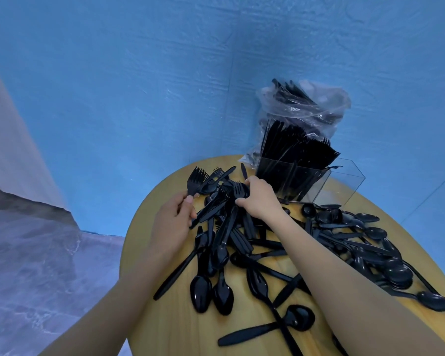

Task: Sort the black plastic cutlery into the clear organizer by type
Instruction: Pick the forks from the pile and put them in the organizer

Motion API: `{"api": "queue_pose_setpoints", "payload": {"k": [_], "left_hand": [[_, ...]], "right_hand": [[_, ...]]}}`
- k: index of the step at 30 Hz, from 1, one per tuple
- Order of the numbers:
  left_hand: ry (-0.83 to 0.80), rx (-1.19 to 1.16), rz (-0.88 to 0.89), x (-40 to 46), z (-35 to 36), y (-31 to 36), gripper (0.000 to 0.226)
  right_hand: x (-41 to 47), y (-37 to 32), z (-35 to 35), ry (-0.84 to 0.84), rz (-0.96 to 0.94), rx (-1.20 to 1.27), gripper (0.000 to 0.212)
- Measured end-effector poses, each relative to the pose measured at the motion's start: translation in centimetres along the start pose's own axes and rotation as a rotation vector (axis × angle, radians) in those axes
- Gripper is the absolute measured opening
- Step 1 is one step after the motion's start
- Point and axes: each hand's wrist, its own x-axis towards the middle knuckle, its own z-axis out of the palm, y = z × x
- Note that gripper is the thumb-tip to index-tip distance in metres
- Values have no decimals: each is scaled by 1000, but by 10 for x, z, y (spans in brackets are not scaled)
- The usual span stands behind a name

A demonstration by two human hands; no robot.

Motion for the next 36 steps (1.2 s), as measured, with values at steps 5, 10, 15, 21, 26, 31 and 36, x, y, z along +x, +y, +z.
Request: {"api": "queue_pose_setpoints", "payload": {"k": [5, 10, 15, 21, 26, 31, 36], "left_hand": [[26, 12, 24, -1, 3, -2, 26], [38, -32, 35, -3, 1, 0, 26], [-23, 70, 64, -5, 5, -1, 28], [-31, 100, 76, -7, 5, 0, 30], [-29, 73, 72, -6, 4, 0, 28], [-20, 53, 69, -4, 3, -1, 28], [-8, 22, 59, -3, 3, -1, 27]], "right_hand": [[-6, 10, -5, 31, 60, 208, 41], [-14, 23, -8, 76, 83, 330, 34], [-29, 27, -15, 77, 20, 361, 19], [-35, 20, -15, 183, -34, 323, 12], [-32, 8, -23, 273, -89, 304, 23], [-8, -16, -21, 15, -52, 435, 7], [19, -28, -7, -175, 96, 487, 28]]}}
